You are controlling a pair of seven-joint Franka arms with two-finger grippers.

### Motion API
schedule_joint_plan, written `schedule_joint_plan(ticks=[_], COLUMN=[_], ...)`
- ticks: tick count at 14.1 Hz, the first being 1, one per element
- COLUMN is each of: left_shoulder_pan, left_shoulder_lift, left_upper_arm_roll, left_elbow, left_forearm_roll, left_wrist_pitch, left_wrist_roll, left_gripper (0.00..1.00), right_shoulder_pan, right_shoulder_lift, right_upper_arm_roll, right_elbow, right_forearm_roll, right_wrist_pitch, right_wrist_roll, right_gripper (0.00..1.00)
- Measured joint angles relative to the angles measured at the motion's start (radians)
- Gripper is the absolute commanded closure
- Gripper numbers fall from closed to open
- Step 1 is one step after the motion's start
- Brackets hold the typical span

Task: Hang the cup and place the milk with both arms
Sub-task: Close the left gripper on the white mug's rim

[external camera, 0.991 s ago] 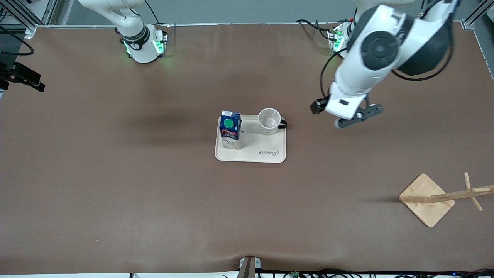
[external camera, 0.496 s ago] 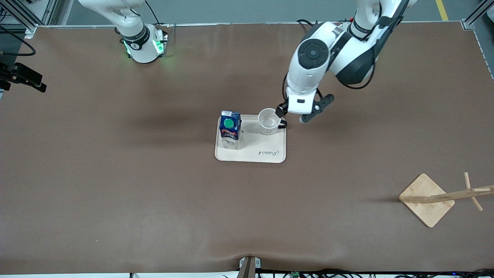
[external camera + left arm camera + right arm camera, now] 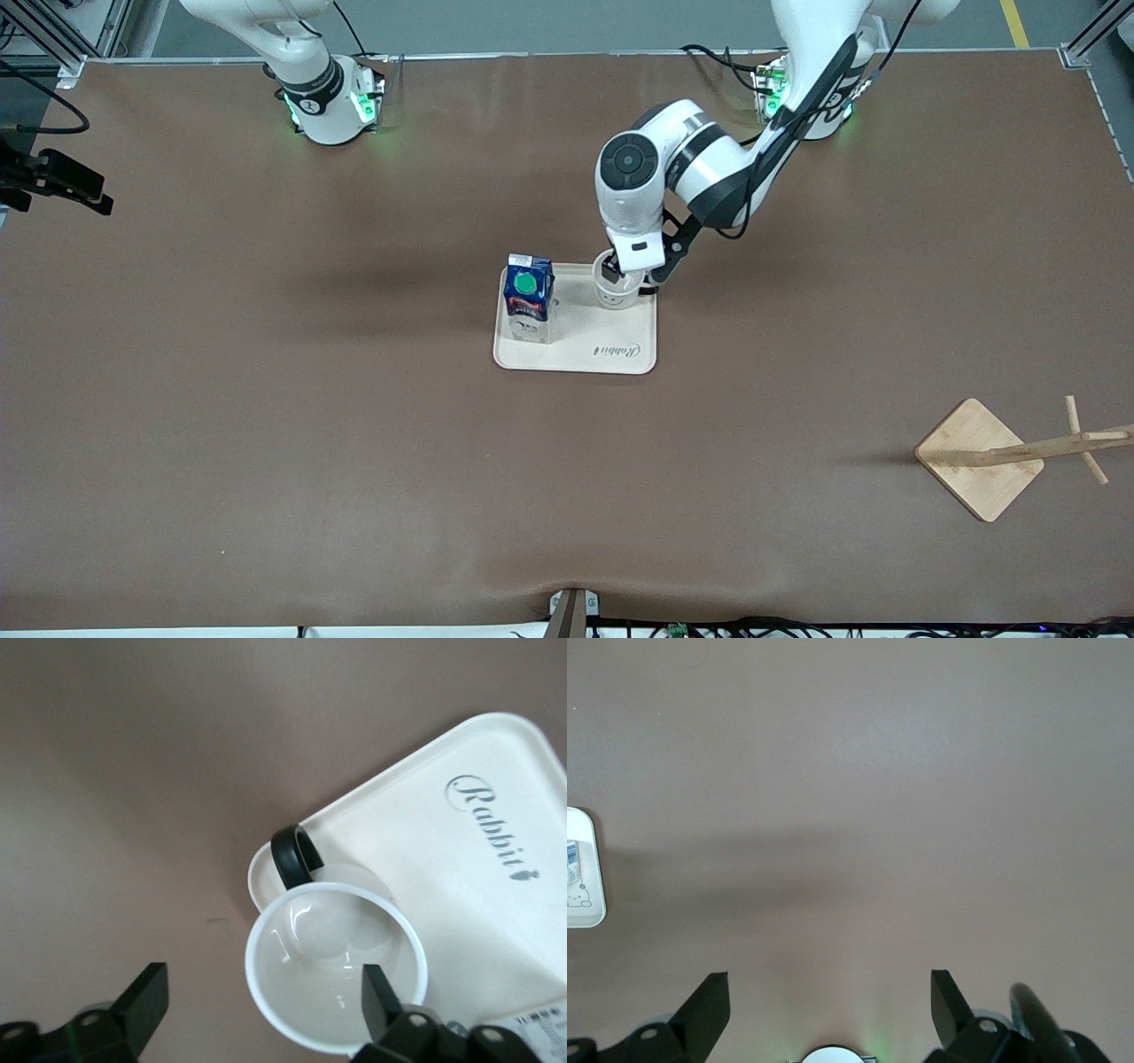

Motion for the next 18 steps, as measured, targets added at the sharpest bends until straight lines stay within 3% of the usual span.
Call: schedule_joint_plan(ticks=[1, 3, 6, 11, 15, 18], left_shoulder_pan=[-0.007, -0.012, -0.019, -0.024, -0.024, -0.021], left_shoulder_lift=[0.024, 0.06, 0.095, 0.103, 0.103, 0.1], left_upper_arm_roll=[0.0, 0.0, 0.0, 0.0, 0.001, 0.004], left_elbow=[0.0, 0.0, 0.001, 0.014, 0.038, 0.062], left_forearm_roll=[0.024, 0.059, 0.065, 0.067, 0.096, 0.116], left_wrist_pitch=[0.01, 0.015, 0.035, 0.047, 0.049, 0.049], left_wrist_roll=[-0.04, -0.097, -0.136, -0.155, -0.156, -0.156], left_gripper=[0.18, 0.39, 0.51, 1.0, 1.0, 1.0], right_shoulder_pan=[0.0, 0.0, 0.0, 0.008, 0.032, 0.048], right_shoulder_lift=[0.0, 0.003, 0.015, 0.067, 0.123, 0.139], right_upper_arm_roll=[0.0, 0.0, 0.0, 0.002, 0.004, 0.004], right_elbow=[0.0, 0.0, 0.0, 0.0, -0.001, 0.0], right_forearm_roll=[0.0, 0.0, 0.0, 0.0, 0.006, 0.131], right_wrist_pitch=[0.0, 0.0, -0.001, 0.0, -0.002, -0.015], right_wrist_roll=[0.0, 0.0, 0.0, 0.0, 0.0, 0.001], right_gripper=[0.0, 0.0, 0.0, 0.0, 0.0, 0.0])
